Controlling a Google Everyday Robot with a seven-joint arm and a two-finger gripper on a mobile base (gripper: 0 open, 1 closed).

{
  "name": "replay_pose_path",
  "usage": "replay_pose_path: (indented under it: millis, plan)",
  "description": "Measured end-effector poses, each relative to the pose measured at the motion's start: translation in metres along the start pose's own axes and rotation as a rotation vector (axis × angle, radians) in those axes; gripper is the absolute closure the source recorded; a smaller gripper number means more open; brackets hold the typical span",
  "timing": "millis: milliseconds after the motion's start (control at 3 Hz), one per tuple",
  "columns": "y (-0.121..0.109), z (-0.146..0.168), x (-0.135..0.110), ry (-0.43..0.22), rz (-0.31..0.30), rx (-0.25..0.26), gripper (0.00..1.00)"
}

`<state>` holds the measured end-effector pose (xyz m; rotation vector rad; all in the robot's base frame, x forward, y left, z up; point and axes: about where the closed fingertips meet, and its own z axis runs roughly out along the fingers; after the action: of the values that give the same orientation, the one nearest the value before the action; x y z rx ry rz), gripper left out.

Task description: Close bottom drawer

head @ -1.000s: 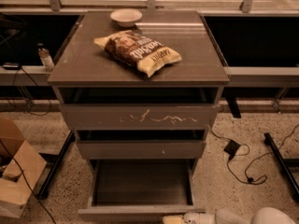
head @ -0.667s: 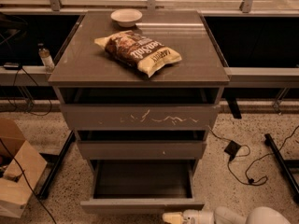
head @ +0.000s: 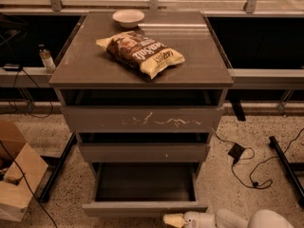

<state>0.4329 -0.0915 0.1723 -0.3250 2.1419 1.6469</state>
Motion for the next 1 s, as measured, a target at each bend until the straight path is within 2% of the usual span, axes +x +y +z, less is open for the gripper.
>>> replay_pose_path:
  millis: [333, 667, 1000]
  plan:
    - [0.000, 0.035, -0.015, 0.009, -0.066, -0.067, 1.00]
    - [0.001, 0.037, -0.015, 0.010, -0.070, -0.070, 1.00]
    - [-0.005, 0.051, -0.043, 0.011, -0.121, -0.095, 1.00]
